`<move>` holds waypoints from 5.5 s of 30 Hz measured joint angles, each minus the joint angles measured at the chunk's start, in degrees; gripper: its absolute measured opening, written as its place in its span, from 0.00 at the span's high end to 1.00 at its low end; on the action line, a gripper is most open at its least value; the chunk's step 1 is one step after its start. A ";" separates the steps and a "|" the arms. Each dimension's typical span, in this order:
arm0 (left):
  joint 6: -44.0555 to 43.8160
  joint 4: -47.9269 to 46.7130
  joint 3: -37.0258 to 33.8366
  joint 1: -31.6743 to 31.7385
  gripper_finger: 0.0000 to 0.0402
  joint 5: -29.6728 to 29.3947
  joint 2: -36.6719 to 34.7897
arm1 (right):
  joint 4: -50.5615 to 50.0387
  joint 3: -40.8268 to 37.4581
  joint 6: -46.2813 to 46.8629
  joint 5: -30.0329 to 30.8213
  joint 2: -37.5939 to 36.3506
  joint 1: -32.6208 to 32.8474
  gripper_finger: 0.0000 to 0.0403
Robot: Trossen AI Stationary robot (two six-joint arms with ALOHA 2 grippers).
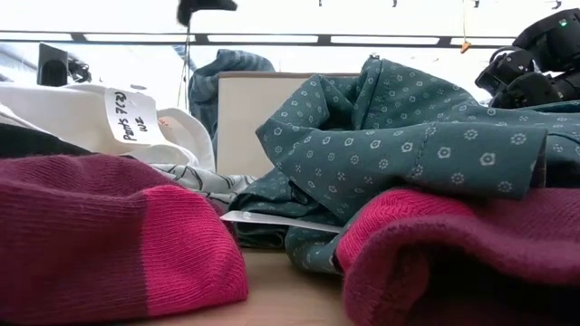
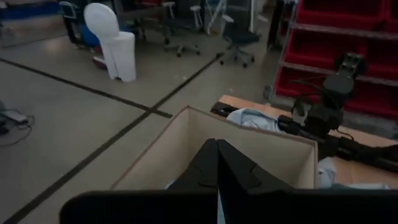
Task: Sort clothes
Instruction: Put the dark blue shirt into the laundry organizer
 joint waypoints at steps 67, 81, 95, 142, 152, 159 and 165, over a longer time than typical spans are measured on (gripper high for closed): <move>-10.15 50.09 -60.53 4.20 0.47 -7.02 -3.90 | -0.01 0.01 0.02 0.00 0.00 -0.01 0.37; -1.60 57.18 -49.72 7.79 0.49 0.33 16.16 | 0.00 0.01 0.02 0.00 0.02 0.00 0.37; -5.73 40.13 -34.43 7.96 0.99 6.58 9.10 | 0.00 0.01 0.02 0.02 0.00 0.00 0.37; 9.33 -33.02 67.51 -2.16 1.00 1.94 47.77 | 0.55 0.00 0.02 0.02 0.00 -0.01 0.37; 7.53 -30.44 49.68 -3.26 0.96 9.65 47.71 | 0.97 0.01 0.02 0.01 0.00 0.00 0.37; 0.13 -18.42 33.34 -3.32 0.85 9.64 47.75 | 0.95 0.01 0.02 0.02 0.00 0.01 0.37; 0.48 -17.66 28.64 -3.01 0.69 9.48 47.79 | 0.92 0.00 0.02 0.02 0.00 0.01 0.37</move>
